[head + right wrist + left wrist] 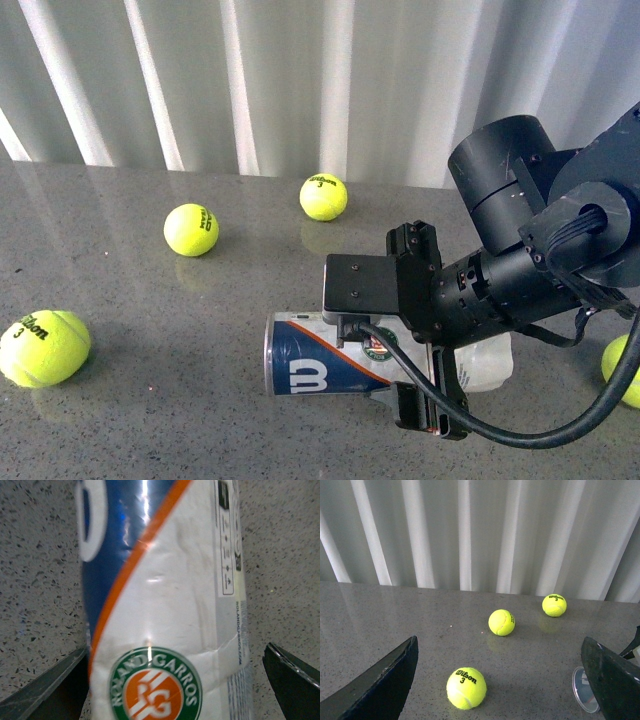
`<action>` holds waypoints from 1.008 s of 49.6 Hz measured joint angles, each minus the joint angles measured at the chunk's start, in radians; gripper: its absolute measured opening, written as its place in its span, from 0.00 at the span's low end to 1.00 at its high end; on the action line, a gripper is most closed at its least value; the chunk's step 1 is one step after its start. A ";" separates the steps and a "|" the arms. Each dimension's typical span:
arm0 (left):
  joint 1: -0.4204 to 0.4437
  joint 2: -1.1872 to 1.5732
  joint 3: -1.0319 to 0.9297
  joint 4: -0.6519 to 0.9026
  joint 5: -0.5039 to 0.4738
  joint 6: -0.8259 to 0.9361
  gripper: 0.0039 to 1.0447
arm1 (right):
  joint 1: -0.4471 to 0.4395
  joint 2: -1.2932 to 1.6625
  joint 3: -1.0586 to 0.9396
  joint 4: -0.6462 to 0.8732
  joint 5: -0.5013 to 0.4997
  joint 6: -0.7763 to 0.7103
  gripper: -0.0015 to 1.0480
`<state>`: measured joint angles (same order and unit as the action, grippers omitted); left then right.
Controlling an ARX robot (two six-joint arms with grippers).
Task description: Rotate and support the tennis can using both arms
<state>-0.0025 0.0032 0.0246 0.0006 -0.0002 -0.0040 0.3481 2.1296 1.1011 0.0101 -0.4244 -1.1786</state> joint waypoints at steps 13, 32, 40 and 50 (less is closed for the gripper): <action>0.000 0.000 0.000 0.000 0.000 0.000 0.94 | 0.002 -0.093 -0.039 -0.014 -0.034 0.055 0.93; 0.000 0.000 0.000 0.000 0.000 0.000 0.94 | -0.046 -0.364 -0.106 0.176 0.002 0.720 0.93; 0.000 0.000 0.000 0.000 0.000 0.000 0.94 | -0.130 -0.484 -0.200 0.241 0.320 1.135 0.93; 0.000 0.000 0.000 0.000 0.000 0.000 0.94 | -0.150 -0.491 -0.225 0.251 0.375 1.337 0.93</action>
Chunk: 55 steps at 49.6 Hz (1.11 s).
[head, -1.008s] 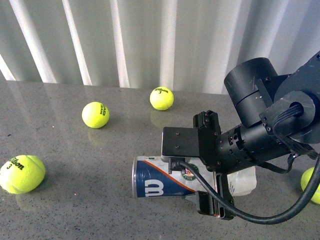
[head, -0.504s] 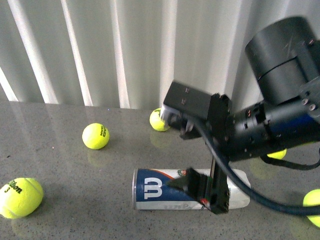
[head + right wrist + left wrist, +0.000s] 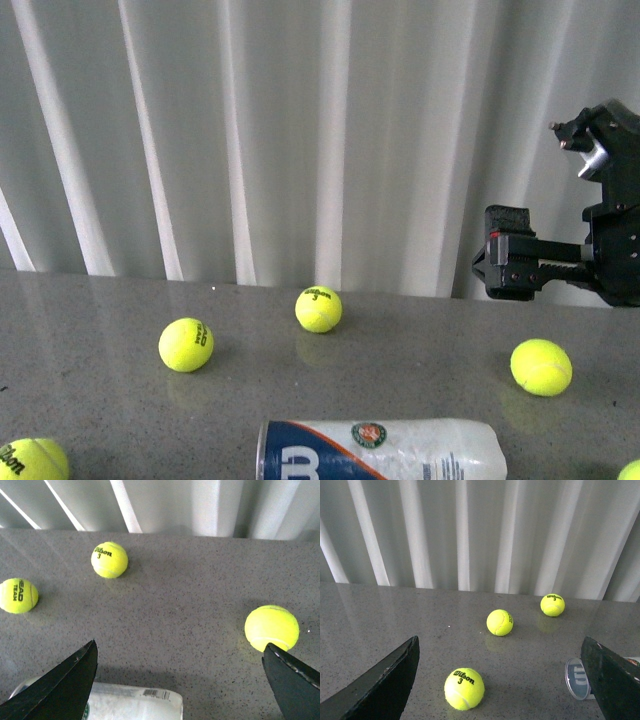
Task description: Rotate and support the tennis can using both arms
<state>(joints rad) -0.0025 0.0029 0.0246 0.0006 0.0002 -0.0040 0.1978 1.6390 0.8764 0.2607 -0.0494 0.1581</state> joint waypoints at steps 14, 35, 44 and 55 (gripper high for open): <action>0.000 0.000 0.000 0.000 0.000 0.000 0.94 | -0.040 -0.116 -0.402 0.783 0.207 -0.144 0.45; 0.000 -0.001 0.000 0.000 -0.001 0.000 0.94 | -0.126 -0.415 -0.737 0.808 0.121 -0.158 0.03; 0.000 -0.001 0.000 0.000 -0.001 0.000 0.94 | -0.194 -0.566 -0.798 0.716 0.055 -0.158 0.03; 0.000 -0.001 0.000 0.000 -0.001 0.000 0.94 | -0.196 -0.778 -0.846 0.554 0.050 -0.158 0.03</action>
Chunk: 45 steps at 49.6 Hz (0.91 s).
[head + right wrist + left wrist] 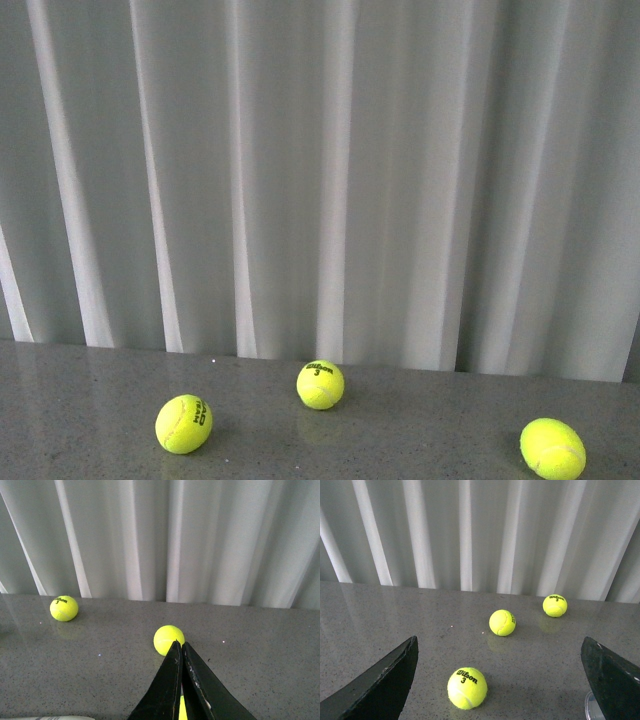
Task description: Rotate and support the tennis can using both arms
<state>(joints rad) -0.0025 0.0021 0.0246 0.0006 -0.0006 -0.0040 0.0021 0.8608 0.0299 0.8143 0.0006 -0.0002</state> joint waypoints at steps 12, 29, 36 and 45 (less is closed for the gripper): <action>0.000 0.000 0.000 0.000 0.000 0.000 0.94 | 0.000 -0.214 -0.023 -0.185 0.001 0.000 0.03; 0.000 0.000 0.000 0.000 0.000 0.000 0.94 | 0.000 -0.421 -0.026 -0.375 0.000 0.000 0.03; 0.000 0.000 0.000 0.000 0.000 0.000 0.94 | 0.000 -0.505 -0.026 -0.457 0.000 0.000 0.03; 0.000 0.000 0.000 0.000 0.000 0.000 0.94 | 0.000 -0.568 -0.026 -0.519 0.000 0.000 0.03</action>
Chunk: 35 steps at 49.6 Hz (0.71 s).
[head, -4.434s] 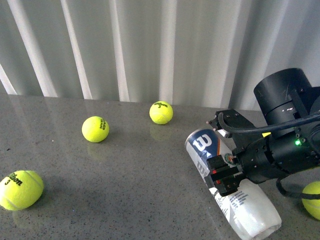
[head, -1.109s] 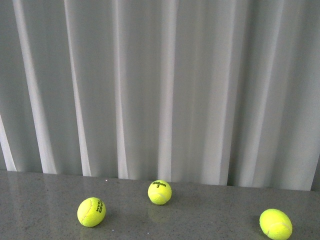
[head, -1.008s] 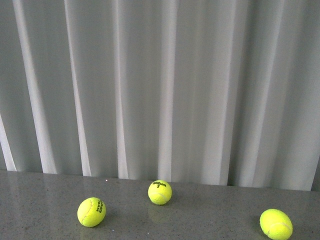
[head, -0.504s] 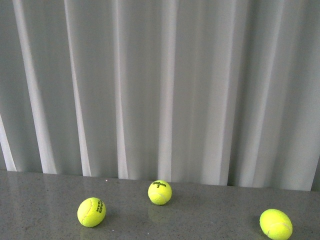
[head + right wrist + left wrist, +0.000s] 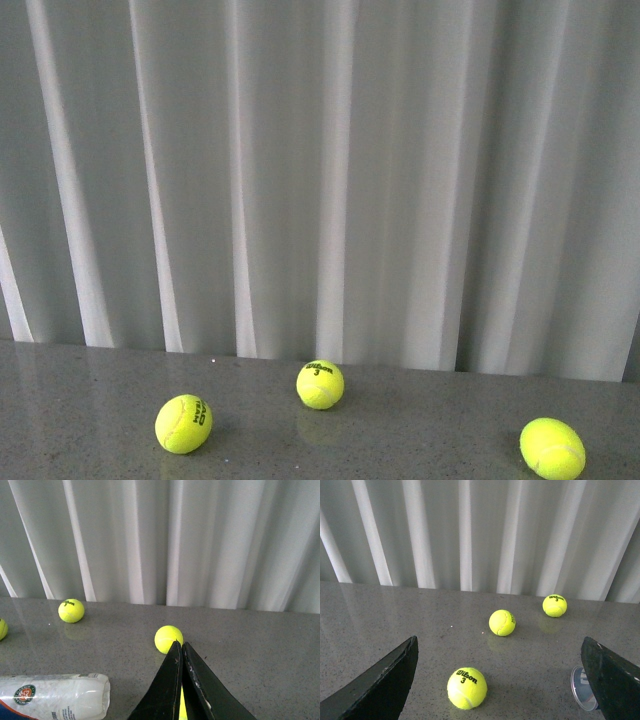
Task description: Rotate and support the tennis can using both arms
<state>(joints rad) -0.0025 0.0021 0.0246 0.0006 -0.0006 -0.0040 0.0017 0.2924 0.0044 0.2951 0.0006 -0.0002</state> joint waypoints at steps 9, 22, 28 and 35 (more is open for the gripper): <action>0.000 0.000 0.000 0.000 0.000 0.000 0.94 | 0.000 -0.057 0.000 -0.056 0.000 0.000 0.03; 0.000 0.000 0.000 0.000 0.000 0.000 0.94 | 0.000 -0.240 0.000 -0.277 -0.002 0.000 0.03; 0.000 -0.001 0.000 0.000 0.000 0.000 0.94 | 0.000 -0.287 0.000 -0.293 -0.002 0.000 0.03; 0.000 -0.001 0.000 0.000 0.000 0.000 0.94 | 0.000 -0.288 0.000 -0.294 -0.002 0.000 0.23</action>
<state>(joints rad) -0.0025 0.0013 0.0246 0.0006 -0.0006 -0.0040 0.0017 0.0048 0.0048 0.0013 -0.0017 -0.0006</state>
